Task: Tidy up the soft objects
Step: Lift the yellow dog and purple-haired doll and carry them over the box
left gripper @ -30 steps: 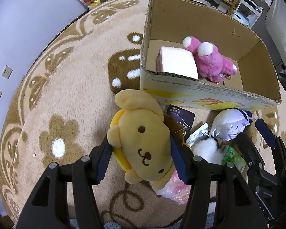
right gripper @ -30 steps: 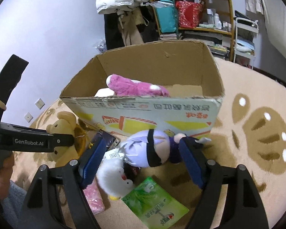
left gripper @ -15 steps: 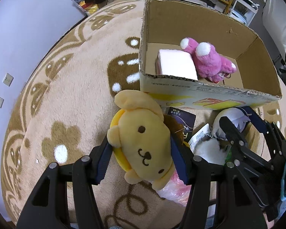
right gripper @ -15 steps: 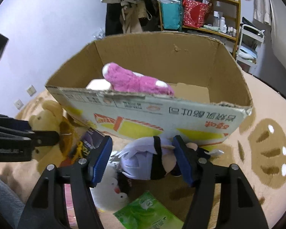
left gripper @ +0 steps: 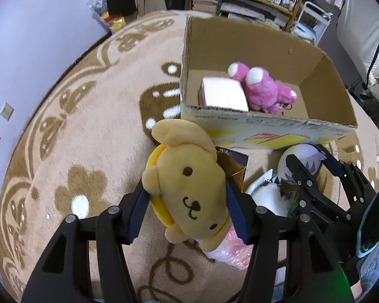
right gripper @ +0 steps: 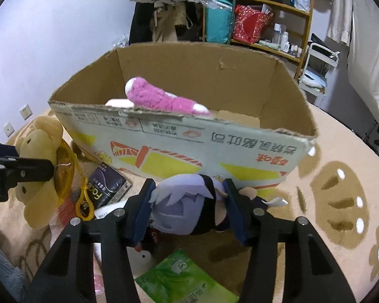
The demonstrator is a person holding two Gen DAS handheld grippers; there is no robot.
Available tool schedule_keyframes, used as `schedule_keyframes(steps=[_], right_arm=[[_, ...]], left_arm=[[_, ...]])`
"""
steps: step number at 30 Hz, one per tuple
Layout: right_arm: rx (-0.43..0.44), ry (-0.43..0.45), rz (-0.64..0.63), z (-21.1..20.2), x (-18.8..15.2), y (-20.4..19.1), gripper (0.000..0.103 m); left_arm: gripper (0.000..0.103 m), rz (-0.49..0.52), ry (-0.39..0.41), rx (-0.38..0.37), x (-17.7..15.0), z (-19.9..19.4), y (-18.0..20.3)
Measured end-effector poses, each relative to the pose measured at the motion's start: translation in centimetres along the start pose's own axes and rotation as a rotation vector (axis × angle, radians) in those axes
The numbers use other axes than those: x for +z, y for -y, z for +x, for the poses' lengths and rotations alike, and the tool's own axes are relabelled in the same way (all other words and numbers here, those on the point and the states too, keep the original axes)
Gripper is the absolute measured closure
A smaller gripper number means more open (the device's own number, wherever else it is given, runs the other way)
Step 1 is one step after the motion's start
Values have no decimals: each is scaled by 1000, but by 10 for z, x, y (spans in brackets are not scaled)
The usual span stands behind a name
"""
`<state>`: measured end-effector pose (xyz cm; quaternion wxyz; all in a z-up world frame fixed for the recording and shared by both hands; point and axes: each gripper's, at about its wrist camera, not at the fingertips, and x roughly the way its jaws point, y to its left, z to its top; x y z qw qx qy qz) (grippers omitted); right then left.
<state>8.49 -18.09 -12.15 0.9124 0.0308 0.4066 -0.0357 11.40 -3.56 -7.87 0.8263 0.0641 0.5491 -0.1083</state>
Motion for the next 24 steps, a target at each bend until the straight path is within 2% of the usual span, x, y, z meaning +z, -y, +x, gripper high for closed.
schedule_keyframes(steps=[11,20,24], right_arm=[[22,155,60,-75,8,10,46],[45,314,77,-132,28,15,46],[49,350,78,-142,38,18,46]], left_arm=[[46,22,166,1,-10,-40,2],[46,36,383,33,-9,-86,4],[46,45,443,51,-3,-94,6]])
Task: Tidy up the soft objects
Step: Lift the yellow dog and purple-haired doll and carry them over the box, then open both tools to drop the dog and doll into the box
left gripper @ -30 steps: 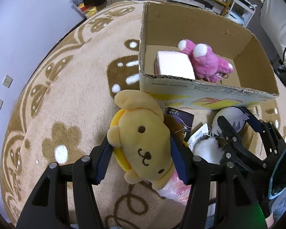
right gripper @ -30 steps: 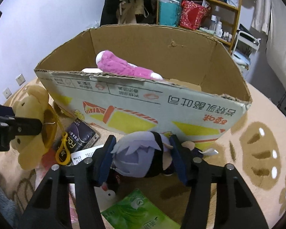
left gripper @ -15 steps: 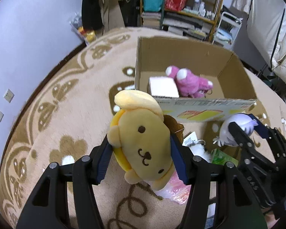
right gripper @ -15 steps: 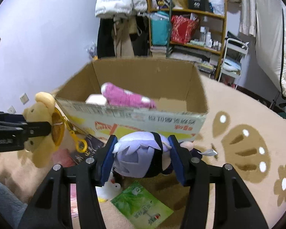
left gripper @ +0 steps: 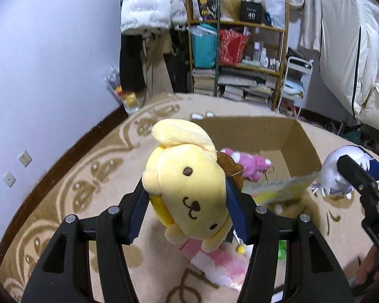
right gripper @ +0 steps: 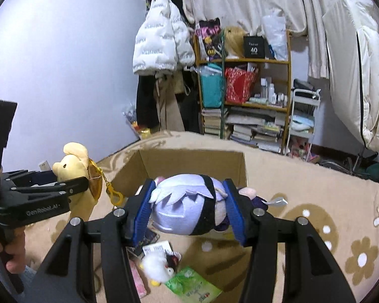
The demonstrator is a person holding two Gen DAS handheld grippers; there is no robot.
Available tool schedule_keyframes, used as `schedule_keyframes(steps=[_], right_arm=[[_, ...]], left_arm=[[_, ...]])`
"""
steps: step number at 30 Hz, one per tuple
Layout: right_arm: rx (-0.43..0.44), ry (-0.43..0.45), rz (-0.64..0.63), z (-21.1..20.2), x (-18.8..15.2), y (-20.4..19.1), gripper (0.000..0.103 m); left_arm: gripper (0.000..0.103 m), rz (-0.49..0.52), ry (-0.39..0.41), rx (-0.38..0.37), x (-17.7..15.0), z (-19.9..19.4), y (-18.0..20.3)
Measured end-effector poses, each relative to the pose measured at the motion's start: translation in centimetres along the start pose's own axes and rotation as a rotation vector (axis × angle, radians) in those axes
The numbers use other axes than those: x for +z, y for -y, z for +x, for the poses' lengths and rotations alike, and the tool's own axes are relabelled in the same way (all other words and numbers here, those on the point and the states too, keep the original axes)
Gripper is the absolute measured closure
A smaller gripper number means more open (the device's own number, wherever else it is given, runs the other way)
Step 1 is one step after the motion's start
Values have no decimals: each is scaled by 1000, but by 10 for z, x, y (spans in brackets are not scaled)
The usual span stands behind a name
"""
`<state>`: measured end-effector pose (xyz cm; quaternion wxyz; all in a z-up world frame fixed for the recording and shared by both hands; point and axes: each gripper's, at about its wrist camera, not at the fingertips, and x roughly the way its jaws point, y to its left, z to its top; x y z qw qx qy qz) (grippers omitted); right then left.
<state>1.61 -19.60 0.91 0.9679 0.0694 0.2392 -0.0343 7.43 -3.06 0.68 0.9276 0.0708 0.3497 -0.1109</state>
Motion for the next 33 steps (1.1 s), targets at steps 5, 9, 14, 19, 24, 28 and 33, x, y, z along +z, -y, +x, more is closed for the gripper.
schedule_keyframes(steps=[5,9,14,19,24,28,33], right_arm=[[11,21,7,5,10,5,46],[20,34,2,15,16,7,46],[37,52,-1,30,25,9,45],[72,73,-20,46,31,11,45],[68,57,-24,61,27,15,45],[72,28,-5,76,23,23,44],[87,-2,22,89,17,30,44]], left_arm=[[46,2,51,7,7,0,2],[46,-1,86,4,13,5,5],[46,7,136,9,22,12,10],[45,28,174,18,32,25,16],[45,33,164,-5,35,41,22],[45,41,150,-32,34,50,24],[44,58,123,-69,29,59,31]])
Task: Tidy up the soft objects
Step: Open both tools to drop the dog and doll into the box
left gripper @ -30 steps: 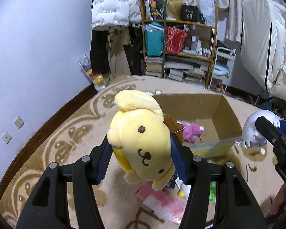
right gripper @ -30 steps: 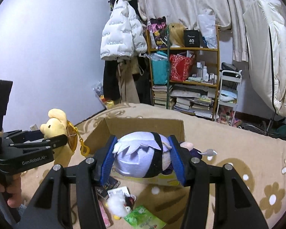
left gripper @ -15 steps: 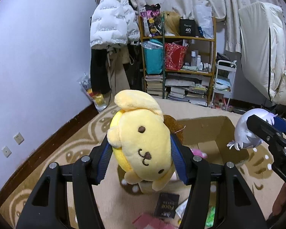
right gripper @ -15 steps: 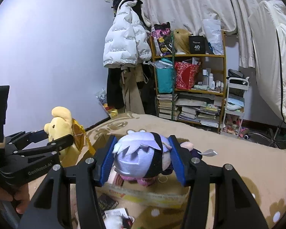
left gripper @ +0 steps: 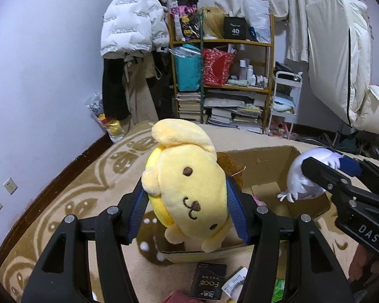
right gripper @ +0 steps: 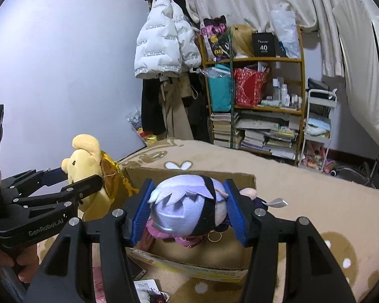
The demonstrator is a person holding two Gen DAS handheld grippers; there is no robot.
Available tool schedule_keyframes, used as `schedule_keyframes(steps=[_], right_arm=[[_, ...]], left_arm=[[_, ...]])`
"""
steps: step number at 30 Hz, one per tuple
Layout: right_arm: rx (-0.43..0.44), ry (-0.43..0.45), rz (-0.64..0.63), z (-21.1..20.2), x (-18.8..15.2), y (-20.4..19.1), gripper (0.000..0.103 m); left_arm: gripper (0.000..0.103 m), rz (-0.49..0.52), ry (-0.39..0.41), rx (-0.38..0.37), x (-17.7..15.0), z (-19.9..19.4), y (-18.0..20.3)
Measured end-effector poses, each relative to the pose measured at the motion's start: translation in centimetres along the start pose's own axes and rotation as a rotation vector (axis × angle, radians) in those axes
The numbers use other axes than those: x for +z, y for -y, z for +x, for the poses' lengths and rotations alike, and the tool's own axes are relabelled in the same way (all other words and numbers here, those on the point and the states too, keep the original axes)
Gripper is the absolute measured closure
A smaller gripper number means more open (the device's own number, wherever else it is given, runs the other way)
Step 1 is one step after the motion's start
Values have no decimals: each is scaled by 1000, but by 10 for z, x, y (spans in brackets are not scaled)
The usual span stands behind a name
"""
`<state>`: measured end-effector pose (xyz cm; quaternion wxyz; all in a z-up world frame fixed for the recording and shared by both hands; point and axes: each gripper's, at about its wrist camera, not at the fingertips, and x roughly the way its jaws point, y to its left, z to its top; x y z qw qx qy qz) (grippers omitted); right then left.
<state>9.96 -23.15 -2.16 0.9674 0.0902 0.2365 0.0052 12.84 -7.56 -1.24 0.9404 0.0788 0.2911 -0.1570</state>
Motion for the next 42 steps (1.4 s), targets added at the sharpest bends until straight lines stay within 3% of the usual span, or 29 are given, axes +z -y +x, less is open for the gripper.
schedule_keyframes(steps=[12,16,23,24,28,33,38,42], right_arm=[[25,-82,21,17,-14,6,41],[46,-83,29,17,-15,6,39],[48,-82,36,16,-15,6,39],[49,-79,39,15,-14,5,37],[40,-45,47,6,-11,3,13],[33,-26,83,-7,-8,5,0],[11,-19,98,-25,-6,5,0],[5,-26,103,-41,-11,4,0]], left_arm=[[37,-13,-121,-69,-11,21,5],[25,-1,-128,-48,-13,22,6],[16,3,-147,-26,-15,19,6],[14,5,-152,-21,-15,17,5],[7,-14,-152,-9,-15,10,0],[5,-44,-158,6,-18,-3,-9],[3,-58,-174,31,-24,-19,-17],[3,-59,-231,37,-29,-32,-20]])
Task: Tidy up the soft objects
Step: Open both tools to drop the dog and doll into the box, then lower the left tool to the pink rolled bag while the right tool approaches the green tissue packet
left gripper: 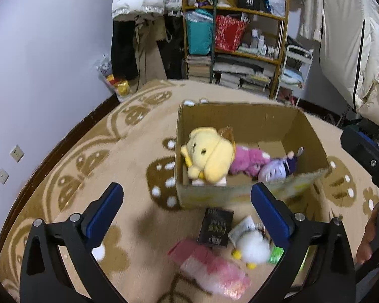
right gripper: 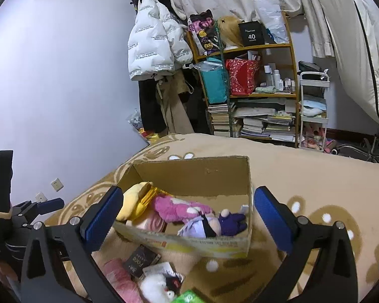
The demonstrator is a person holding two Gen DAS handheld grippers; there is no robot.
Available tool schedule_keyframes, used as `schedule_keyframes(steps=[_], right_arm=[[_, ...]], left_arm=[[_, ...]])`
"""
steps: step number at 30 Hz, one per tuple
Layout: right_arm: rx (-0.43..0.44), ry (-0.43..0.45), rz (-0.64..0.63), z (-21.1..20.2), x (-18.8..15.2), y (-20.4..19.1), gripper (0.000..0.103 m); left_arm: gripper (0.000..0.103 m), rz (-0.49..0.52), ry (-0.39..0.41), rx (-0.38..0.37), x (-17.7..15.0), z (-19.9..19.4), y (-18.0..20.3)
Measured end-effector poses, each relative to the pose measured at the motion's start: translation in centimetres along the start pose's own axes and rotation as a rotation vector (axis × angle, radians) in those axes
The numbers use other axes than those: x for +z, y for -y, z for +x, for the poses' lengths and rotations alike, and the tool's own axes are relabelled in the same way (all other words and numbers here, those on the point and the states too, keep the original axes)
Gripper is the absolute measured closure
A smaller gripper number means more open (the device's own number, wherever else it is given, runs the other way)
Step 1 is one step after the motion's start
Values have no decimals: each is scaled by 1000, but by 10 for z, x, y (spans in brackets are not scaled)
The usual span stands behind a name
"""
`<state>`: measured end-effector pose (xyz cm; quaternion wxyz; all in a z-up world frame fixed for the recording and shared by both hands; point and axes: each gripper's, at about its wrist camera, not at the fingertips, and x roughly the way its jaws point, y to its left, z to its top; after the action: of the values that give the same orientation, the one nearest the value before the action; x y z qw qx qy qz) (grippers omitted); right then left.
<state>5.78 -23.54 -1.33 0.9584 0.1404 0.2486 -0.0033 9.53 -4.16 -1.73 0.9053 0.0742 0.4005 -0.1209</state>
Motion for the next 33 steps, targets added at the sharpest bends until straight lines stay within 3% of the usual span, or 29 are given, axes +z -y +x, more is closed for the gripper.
schedule_keyframes(steps=[11,16,29,33], right_arm=[[-40,-99,53,-39,-20,-6,0],[-54,-157,80,-47,-34,-4,0],[-88,-315,181,-28,-69,3,0],[-109,-352,239,-14,-78,13,5]], left_arm=[[3,1,-66,50,-27,-32,-3],[3,-48,-129,43,-38,-32,-10],[3,-80,-242,48,-58,-11,-13],[3,-109,-283,37,-62,7,-12]])
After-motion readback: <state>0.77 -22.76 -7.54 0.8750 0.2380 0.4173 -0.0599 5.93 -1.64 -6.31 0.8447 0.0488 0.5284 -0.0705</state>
